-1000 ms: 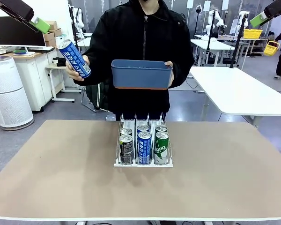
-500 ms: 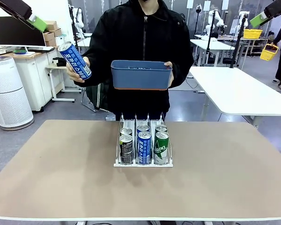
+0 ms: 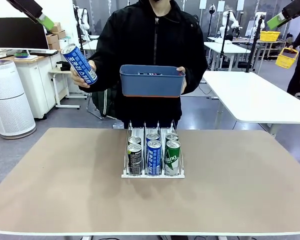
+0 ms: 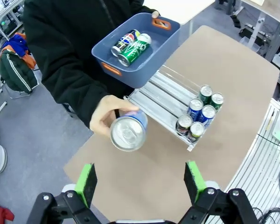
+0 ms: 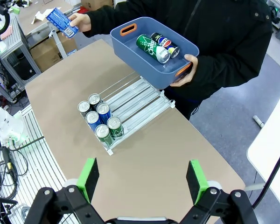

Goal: Fill the beverage cans into the dispenser.
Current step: Pick up the Ionic drink handed by the human.

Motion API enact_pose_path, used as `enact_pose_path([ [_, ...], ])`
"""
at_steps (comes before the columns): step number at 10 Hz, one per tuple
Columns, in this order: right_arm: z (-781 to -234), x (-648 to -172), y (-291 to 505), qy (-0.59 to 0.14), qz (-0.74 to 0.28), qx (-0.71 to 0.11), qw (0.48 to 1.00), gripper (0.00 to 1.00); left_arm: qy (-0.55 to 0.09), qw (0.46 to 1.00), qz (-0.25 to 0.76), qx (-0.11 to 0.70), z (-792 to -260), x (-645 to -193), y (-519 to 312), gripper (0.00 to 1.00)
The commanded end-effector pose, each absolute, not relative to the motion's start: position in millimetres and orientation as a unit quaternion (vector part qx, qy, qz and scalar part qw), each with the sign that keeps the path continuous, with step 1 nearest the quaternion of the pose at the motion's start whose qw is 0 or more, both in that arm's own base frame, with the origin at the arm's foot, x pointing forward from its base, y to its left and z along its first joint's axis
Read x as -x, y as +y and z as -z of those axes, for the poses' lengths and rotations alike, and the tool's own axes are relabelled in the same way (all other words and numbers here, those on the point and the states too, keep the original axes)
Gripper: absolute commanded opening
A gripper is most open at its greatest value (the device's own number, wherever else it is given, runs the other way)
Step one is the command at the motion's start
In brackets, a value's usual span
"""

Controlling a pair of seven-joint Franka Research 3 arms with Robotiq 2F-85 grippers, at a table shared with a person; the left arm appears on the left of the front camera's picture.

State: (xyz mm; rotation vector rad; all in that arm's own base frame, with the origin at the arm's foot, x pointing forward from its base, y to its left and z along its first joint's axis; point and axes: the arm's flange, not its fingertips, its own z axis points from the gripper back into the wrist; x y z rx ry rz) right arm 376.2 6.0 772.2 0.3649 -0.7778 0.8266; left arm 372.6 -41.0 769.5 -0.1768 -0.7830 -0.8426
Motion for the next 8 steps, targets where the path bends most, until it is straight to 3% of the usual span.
enact_pose_path([
  [1, -771.2, -376.3, 6.0, -0.365, -0.389, -0.173, 0.828, 1.00, -0.367, 0.836, 0.404, 0.061, -762.7, -383.3, -40.7, 1.00],
  [5, -771.2, -376.3, 6.0, -0.365, -0.389, -0.173, 0.828, 1.00, -0.346, 0.842, 0.400, 0.104, -752.6, -398.1, -42.9, 1.00],
  [8, -771.2, -376.3, 6.0, -0.365, -0.389, -0.173, 0.828, 1.00, -0.355, 0.843, 0.396, 0.081, -751.0, -398.1, -47.0, 1.00],
])
